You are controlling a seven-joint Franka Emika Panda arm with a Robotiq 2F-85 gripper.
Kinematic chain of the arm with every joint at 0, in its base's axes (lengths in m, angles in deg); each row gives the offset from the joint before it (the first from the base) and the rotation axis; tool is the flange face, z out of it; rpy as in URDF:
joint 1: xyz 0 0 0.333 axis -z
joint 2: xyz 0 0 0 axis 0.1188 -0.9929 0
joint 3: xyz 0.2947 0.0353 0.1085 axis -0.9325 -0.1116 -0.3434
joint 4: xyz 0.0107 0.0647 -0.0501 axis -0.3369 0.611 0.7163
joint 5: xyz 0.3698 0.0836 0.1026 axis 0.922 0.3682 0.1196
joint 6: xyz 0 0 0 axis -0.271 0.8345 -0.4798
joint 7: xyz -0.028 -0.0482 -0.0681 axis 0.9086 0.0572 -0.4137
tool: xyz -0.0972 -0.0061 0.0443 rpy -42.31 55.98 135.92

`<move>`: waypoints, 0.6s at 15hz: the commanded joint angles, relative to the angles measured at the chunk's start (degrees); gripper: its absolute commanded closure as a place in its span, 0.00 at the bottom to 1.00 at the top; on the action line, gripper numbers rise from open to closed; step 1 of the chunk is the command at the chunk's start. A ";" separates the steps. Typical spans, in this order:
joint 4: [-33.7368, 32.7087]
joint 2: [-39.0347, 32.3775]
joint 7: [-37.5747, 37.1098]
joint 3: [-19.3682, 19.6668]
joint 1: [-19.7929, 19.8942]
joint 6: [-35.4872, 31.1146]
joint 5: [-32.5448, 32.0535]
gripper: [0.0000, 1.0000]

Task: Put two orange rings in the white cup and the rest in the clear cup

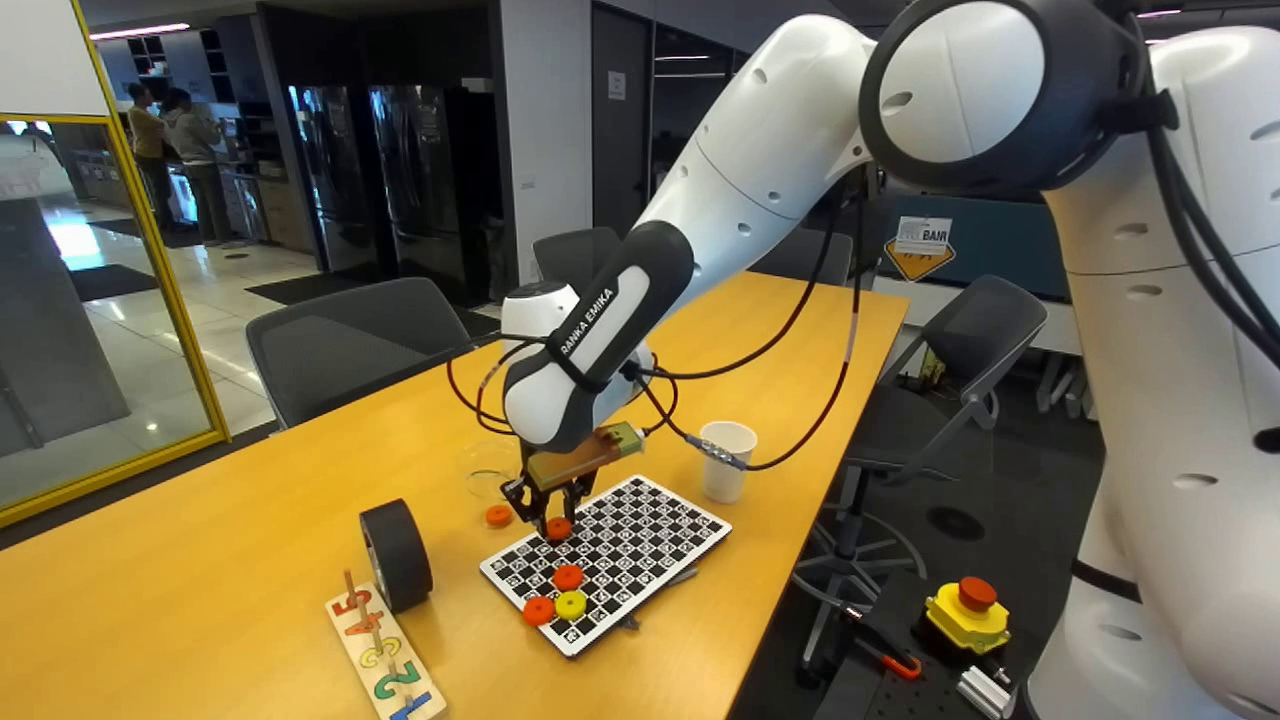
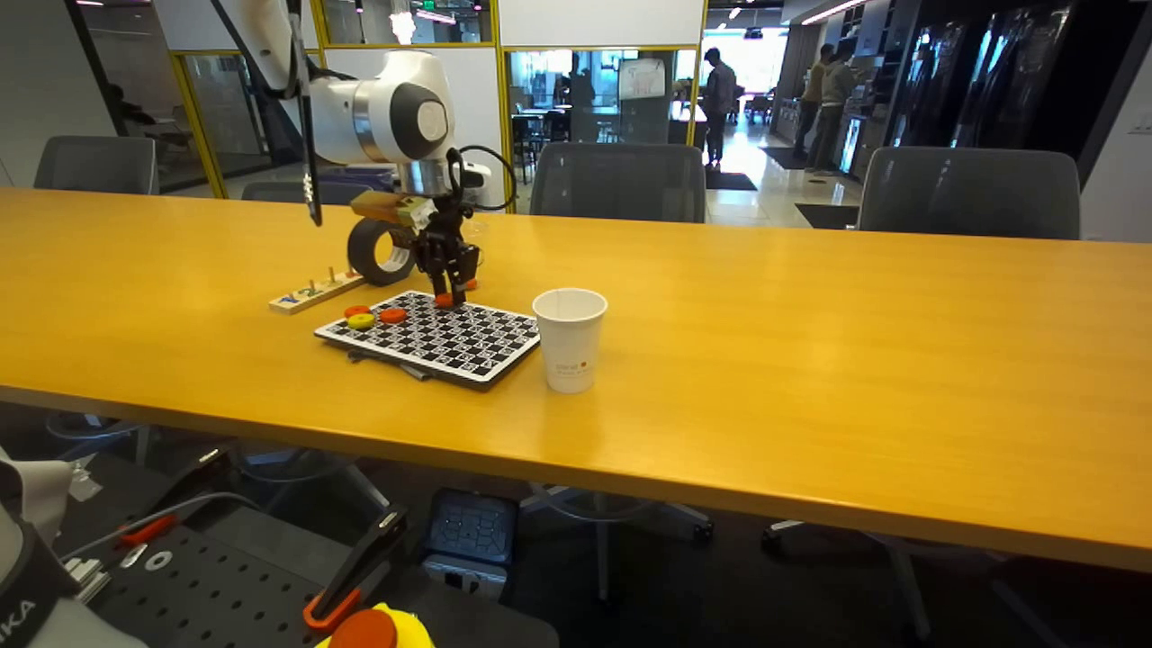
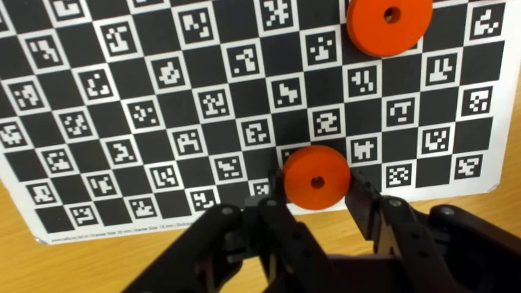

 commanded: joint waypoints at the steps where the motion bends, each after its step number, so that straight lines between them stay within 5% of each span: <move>1: 2.32 5.75 -5.04 2.65 -2.39 1.94 -4.19 0.83; 9: 2.99 13.63 -5.63 0.87 -0.89 3.06 -8.61 0.83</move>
